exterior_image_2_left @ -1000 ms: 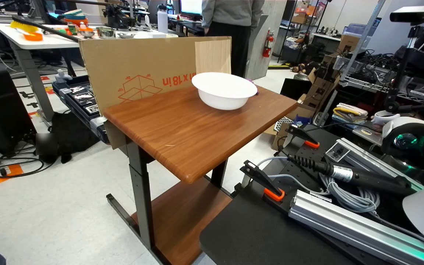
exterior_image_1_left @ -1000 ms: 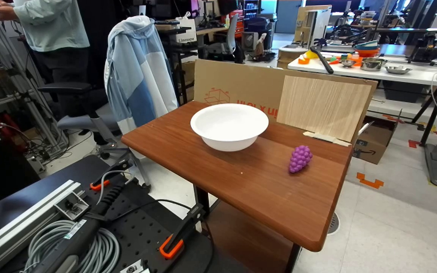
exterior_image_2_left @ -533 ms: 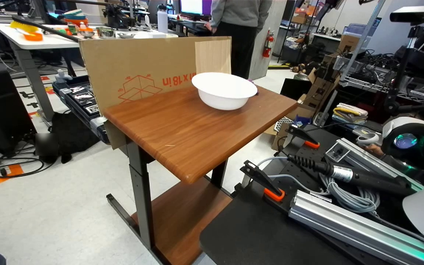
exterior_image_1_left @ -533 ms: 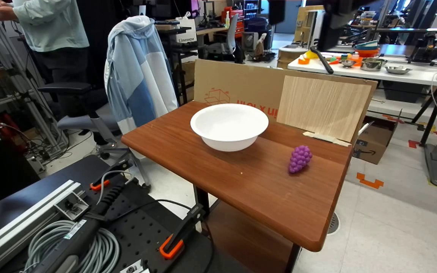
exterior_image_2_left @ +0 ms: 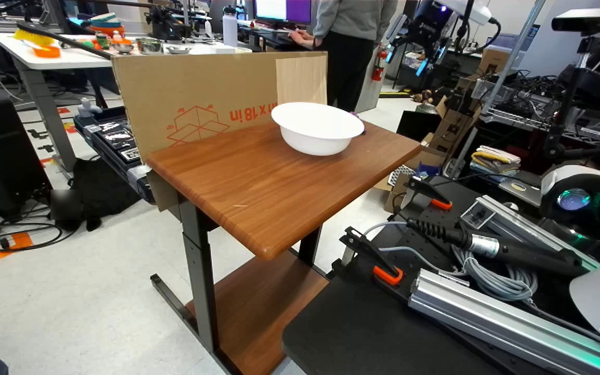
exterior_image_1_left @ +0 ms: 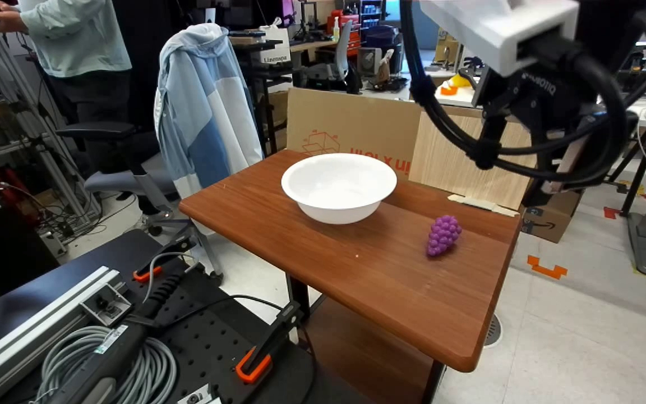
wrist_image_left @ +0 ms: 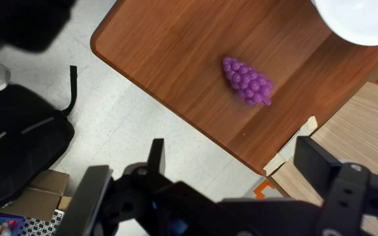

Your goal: Put the grape inside the dish

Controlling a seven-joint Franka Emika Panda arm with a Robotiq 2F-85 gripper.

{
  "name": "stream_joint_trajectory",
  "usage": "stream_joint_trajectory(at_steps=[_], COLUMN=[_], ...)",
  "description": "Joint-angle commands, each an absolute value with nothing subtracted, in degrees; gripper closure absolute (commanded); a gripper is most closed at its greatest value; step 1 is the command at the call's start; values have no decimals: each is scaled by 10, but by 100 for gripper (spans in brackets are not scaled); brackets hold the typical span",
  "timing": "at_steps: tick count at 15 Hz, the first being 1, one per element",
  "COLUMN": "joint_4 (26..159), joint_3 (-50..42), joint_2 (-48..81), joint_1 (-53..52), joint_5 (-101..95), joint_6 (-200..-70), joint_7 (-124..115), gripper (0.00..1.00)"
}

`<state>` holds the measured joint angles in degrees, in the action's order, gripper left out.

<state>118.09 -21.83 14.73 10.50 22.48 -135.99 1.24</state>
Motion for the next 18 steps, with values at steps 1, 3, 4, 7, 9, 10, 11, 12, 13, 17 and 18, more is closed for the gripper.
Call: stream_joint_trajectory(at_steps=[1,3,4,7,9,10,11,12,13,17,18], joint_4=[1047,1098,1083,1087,1096,1093,1087,1084,1080,1052,1037], joint_3=[-165,-156,-151,-149,-154,-152,-148,-144,-140,-117,-110], joint_2=[254,222,236,237,228,230,235,239,242,261,272], joint_1=[157,158,160,161,156,153,152,151,149,152,155], joint_5=[211,201,199,200,130,105,85,65,49,-1,-6], joint_6=[-1269,-1307,-1303,-1305,-1280,-1271,-1265,-1261,-1255,-1243,-1230], joint_7=[7,2,0,0,53,60,71,82,93,158,179], gripper=[0,0,0,0,0,0,0,0,0,0,0])
